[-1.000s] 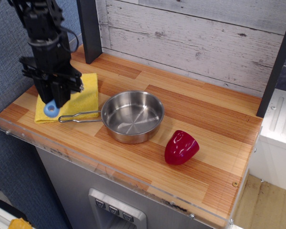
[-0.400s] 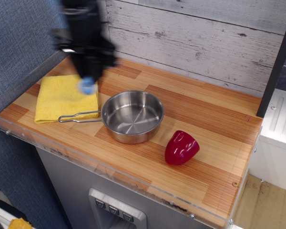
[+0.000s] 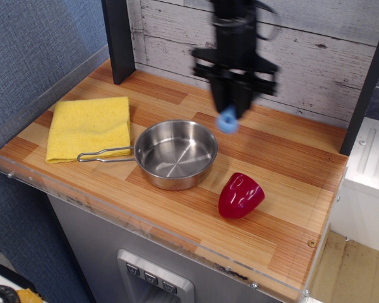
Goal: Place the blue spoon between the pot and strawberry
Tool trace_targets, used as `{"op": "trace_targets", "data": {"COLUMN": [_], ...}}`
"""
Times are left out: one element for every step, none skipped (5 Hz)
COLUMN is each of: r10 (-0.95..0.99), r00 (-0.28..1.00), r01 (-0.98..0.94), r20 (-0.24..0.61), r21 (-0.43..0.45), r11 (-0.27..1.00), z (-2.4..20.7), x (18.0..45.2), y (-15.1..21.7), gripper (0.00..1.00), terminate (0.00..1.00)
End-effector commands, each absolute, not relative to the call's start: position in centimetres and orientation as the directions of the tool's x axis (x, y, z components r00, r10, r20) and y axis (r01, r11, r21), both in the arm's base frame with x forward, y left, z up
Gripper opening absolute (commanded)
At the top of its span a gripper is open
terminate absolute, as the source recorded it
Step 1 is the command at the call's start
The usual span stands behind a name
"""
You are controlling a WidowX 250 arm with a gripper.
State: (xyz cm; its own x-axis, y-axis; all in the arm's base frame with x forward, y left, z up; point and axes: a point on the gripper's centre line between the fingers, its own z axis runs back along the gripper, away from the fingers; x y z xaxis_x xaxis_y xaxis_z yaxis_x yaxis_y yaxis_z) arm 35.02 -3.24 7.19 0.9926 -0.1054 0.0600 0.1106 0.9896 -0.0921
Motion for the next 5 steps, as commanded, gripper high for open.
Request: {"op": "trace_targets", "data": {"r10": [-0.125,-0.127,-0.098,-0.074,-0.044], "r00": [0.989,0.991,0.995,0.997,0.996], "r01": [0.135,0.131,0.095,0.068,0.025], "r20": [0.076,0.05,0.03,0.031,0.077], "r21": [-0.136,-0.09,0.099,0.178,0.23], "r11": [0.981,0.987,0.991,0.982,0.973], "z": [8.4,8.7,9.0,8.2,7.4], "x": [36.2,35.0,33.7,33.1,32.6], "y": [-7.5,-8.2,-8.0,-7.4,-7.0], "gripper": [0.0,0.0,0.0,0.0,0.0], "terminate": [0.0,0.0,0.0,0.0,0.0]}}
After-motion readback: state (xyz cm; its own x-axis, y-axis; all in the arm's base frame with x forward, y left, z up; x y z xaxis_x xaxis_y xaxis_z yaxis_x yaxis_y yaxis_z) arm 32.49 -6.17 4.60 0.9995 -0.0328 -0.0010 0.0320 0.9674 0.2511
